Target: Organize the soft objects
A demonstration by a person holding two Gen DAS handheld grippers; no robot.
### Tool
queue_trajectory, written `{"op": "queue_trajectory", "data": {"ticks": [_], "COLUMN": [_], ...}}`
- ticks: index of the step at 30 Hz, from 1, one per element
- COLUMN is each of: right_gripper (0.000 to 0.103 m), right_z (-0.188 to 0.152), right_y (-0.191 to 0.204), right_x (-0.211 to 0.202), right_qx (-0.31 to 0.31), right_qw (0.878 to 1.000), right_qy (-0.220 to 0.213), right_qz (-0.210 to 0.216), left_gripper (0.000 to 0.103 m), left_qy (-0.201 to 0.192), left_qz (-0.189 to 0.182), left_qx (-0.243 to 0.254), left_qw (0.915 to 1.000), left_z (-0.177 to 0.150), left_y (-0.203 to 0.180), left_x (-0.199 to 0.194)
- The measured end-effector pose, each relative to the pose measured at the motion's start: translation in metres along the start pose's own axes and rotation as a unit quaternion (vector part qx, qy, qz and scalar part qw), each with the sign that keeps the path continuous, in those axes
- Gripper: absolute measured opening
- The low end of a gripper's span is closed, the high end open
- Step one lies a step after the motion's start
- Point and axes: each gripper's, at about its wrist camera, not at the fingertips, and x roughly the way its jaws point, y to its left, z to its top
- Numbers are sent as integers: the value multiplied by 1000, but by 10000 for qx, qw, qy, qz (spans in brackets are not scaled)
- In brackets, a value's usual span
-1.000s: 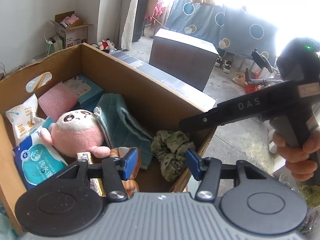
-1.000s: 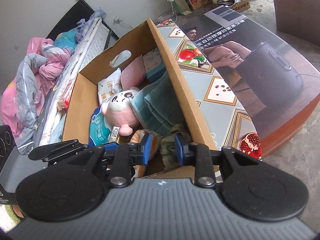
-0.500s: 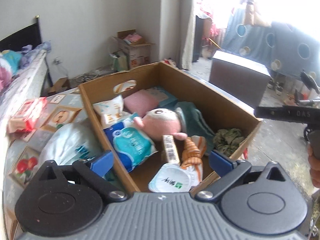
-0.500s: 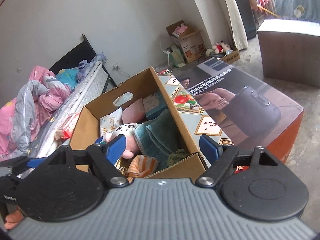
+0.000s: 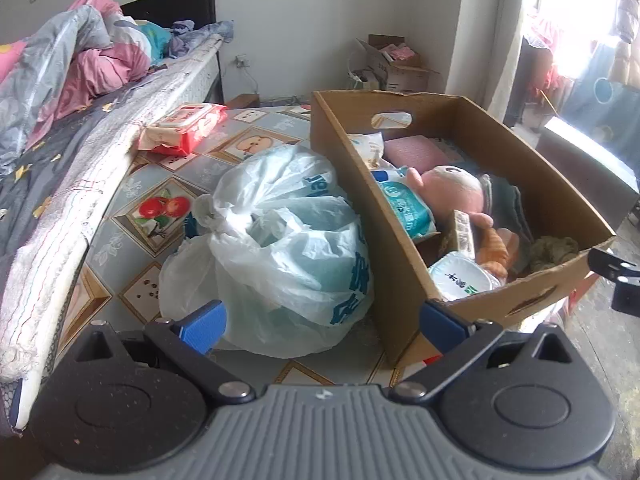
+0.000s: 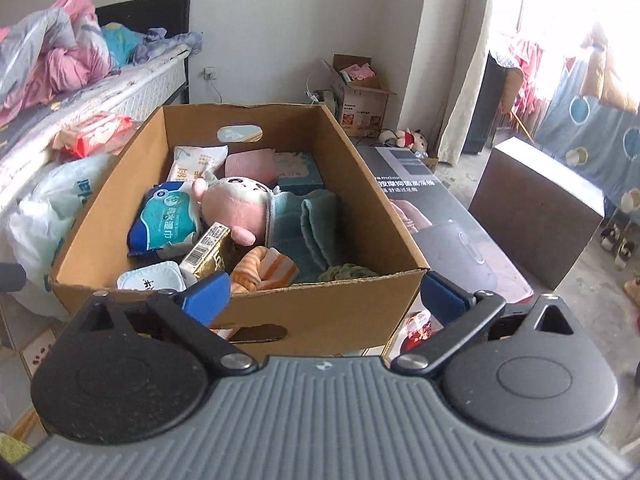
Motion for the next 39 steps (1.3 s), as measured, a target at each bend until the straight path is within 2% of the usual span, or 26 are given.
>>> {"op": "queue_trajectory", "data": {"ticks": [3,8,13,15,20,30,39], "right_gripper": [102,102,102,102,102,102,102], "right_z": [0,-8,-22,-25,-27,-21,-14], "right_y": [4,12,12,12,27,30,31], "right_x": [-11,-21,-31,-32,-33,-23,-23], "right_qx": [48,190,830,954,557,447,347], "right_qw": [9999,9994,9934,9913,9960,9936,9940], "right_qy": [-70,245,455,530,546,795,798], "right_qz": [-110,-122,643,738,427,661,658], "left_gripper": [103,103,103,103,103,103,102], "left_qy": [-22,26,93,149,391,597,554], "left_qz": [163,271,284,256,93,295,316], "left_qx": [-52,-40,155,50,-197,-499,-399], "left_qw": [9999,9996,9994,9995,9990,9965,9972], "left_z": [-2,-7,-11,-13,-20,-22,-19], "left_y": [0,-5,-9,-7,-5,1,-3], "left_x": [1,5,6,8,11,16,15]}}
